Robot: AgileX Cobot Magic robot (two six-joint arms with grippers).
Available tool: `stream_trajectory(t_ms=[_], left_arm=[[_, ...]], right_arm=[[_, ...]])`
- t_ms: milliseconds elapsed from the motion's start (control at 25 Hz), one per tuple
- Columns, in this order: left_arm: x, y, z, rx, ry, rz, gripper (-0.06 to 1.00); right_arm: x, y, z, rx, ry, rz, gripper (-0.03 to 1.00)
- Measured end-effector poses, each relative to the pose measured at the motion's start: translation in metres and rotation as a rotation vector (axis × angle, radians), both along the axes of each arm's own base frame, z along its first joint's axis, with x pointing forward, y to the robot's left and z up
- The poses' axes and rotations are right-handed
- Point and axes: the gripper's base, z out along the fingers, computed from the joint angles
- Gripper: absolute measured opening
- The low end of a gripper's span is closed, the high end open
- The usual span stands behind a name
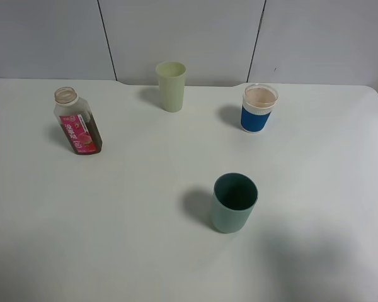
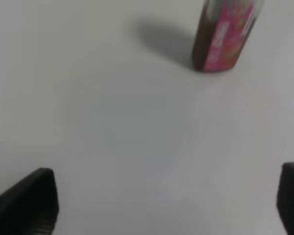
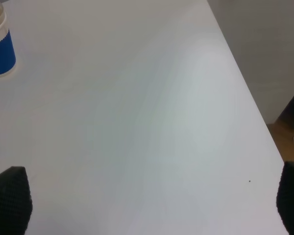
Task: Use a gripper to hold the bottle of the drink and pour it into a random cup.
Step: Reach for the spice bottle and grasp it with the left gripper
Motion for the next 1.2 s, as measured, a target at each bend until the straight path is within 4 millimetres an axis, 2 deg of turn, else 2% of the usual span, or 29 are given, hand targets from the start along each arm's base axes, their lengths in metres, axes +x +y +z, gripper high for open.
stream_trajectory(t_ms=[200, 520, 840, 1200], left_arm=[[0.034, -0.004, 0.009, -0.021, -0.043, -0.01, 0.85], [0.079, -0.009, 0.005, -0.011, -0.016, -0.04, 0.85], [0.099, -0.02, -0.001, -0.047, 0.006, -0.1, 0.84], [0.104, -0.019, 0.001, -0.009, -0.027, -0.102, 0.82]], right_arm=[[0.0, 0.0, 0.0, 0.0, 0.0, 0.0, 1.0], [0.0, 0.0, 0.0, 0.0, 0.0, 0.0, 1.0], [0.0, 0.0, 0.0, 0.0, 0.0, 0.0, 1.0], [0.0, 0.0, 0.0, 0.0, 0.0, 0.0, 1.0]])
